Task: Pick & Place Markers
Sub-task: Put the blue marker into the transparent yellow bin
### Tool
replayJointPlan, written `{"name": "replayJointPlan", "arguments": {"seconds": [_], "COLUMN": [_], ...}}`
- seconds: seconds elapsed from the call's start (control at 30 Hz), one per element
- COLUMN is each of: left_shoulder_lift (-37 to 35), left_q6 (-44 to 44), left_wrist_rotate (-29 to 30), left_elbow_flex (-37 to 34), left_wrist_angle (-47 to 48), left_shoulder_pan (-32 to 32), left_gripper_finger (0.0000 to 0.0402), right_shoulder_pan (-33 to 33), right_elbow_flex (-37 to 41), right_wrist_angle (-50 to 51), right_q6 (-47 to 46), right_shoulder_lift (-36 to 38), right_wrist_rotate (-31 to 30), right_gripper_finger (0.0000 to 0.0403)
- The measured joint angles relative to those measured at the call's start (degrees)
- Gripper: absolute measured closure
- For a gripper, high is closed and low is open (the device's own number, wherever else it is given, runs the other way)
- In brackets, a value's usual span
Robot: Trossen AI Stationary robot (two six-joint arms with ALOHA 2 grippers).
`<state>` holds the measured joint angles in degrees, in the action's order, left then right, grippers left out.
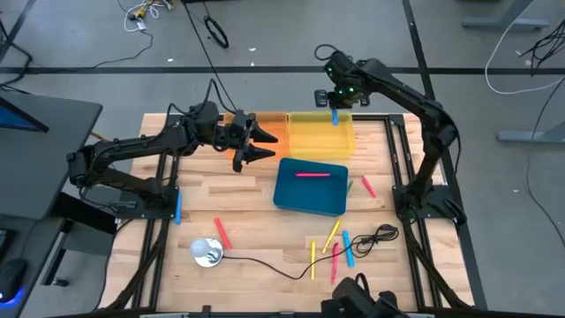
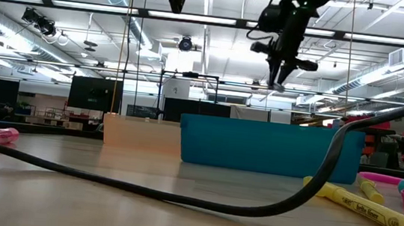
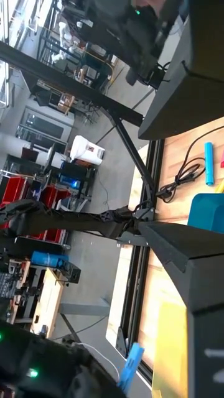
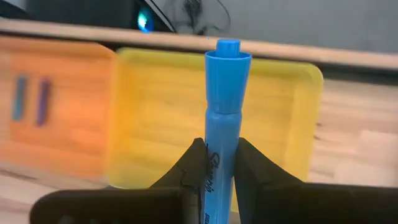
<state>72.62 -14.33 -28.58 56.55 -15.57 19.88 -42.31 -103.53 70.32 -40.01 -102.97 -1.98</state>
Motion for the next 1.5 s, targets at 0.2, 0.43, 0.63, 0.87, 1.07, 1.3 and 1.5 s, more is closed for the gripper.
{"name": "replayJointPlan", "arguments": {"seconds": [0.2,0.43,0.63,0.87,1.07,1.3,1.5], "left_shoulder_lift": [0.00,0.00,0.00,0.00,0.00,0.00,0.00], "left_q6": [-0.02,-0.03,0.00,0.00,-0.02,-0.04,-0.06], "left_wrist_rotate": [0.00,-0.01,0.00,0.00,0.00,0.00,0.00], "left_elbow_flex": [0.00,0.00,0.00,0.00,0.00,0.00,0.00], "left_wrist_angle": [-0.02,-0.02,-0.02,-0.13,-0.24,-0.33,-0.33], "left_shoulder_pan": [0.00,0.00,0.00,0.00,0.00,-0.09,-0.22], "left_gripper_finger": [0.0170,0.0170,0.0170,0.0170,0.0170,0.0170,0.0170], "right_shoulder_pan": [-0.81,-2.67,-3.66,-3.68,-3.68,-4.20,-4.50], "right_elbow_flex": [0.00,0.00,1.18,6.07,13.77,21.14,25.52], "right_wrist_angle": [2.30,4.29,3.64,0.12,-5.80,-12.80,-16.76], "right_q6": [-0.06,-0.13,0.03,0.53,0.79,0.83,0.57], "right_shoulder_lift": [-2.95,-3.64,-4.57,-6.55,-6.76,-6.76,-6.76], "right_wrist_rotate": [0.02,-1.32,-2.14,-1.47,0.15,0.54,1.40], "right_gripper_finger": [0.0359,0.0359,0.0359,0.0359,0.0359,0.0359,0.0359]}}
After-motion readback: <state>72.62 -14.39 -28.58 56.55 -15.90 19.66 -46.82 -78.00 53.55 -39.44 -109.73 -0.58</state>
